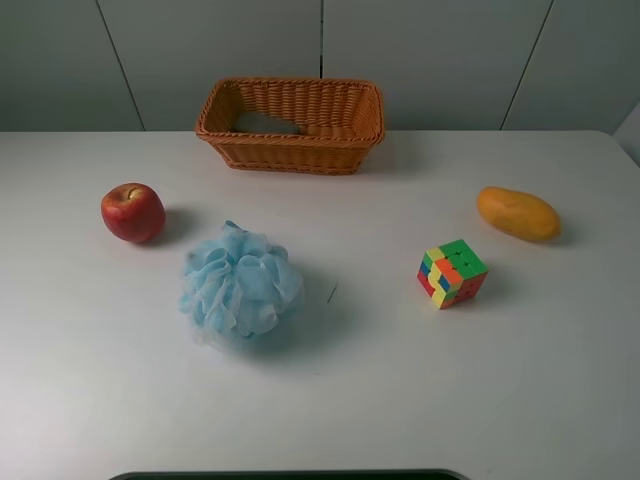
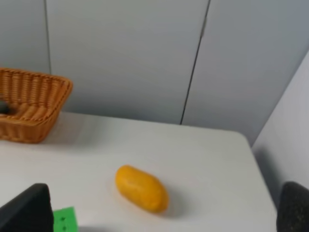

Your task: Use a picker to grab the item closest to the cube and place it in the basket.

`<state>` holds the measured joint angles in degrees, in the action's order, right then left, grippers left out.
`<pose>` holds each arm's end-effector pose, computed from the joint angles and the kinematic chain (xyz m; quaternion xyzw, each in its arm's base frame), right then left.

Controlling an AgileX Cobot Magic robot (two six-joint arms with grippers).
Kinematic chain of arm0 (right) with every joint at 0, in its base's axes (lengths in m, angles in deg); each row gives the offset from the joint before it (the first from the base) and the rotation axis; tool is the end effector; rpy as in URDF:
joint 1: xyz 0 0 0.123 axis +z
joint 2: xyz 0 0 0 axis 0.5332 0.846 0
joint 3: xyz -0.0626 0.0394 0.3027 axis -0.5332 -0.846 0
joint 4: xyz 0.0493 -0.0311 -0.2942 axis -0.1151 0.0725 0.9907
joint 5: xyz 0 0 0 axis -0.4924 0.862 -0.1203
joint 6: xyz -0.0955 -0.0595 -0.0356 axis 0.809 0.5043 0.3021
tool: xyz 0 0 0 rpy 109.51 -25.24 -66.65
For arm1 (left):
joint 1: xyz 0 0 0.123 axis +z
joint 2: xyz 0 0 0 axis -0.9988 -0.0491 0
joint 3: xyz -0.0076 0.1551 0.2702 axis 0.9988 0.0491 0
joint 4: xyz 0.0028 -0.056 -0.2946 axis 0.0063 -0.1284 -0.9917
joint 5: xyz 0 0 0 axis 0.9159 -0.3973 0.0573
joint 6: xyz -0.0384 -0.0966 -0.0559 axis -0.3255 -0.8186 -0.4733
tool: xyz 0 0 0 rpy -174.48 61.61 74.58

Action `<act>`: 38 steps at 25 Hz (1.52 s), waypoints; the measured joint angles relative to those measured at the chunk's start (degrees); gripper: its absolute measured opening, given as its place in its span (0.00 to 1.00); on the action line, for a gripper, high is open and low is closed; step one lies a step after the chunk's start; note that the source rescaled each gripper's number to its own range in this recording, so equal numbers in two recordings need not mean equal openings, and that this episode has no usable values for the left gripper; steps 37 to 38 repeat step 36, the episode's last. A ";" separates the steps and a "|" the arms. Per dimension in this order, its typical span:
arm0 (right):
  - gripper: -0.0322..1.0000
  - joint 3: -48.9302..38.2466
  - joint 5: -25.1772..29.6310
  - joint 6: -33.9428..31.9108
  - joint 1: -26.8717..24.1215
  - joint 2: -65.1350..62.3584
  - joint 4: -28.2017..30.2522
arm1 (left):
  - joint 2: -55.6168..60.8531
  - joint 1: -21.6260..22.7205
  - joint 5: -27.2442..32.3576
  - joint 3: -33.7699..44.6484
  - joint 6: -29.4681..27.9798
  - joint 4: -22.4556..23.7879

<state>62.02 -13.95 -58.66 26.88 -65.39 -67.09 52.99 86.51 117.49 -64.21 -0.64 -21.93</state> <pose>0.0058 0.0084 0.3730 -0.0531 0.8002 -0.0481 0.5954 0.0314 0.0080 0.2913 -0.0522 0.8541 0.0032 0.5175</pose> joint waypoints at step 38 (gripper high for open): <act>0.99 -14.77 0.76 -12.63 3.06 -3.80 8.28 | 0.00 0.00 0.00 0.00 0.00 0.00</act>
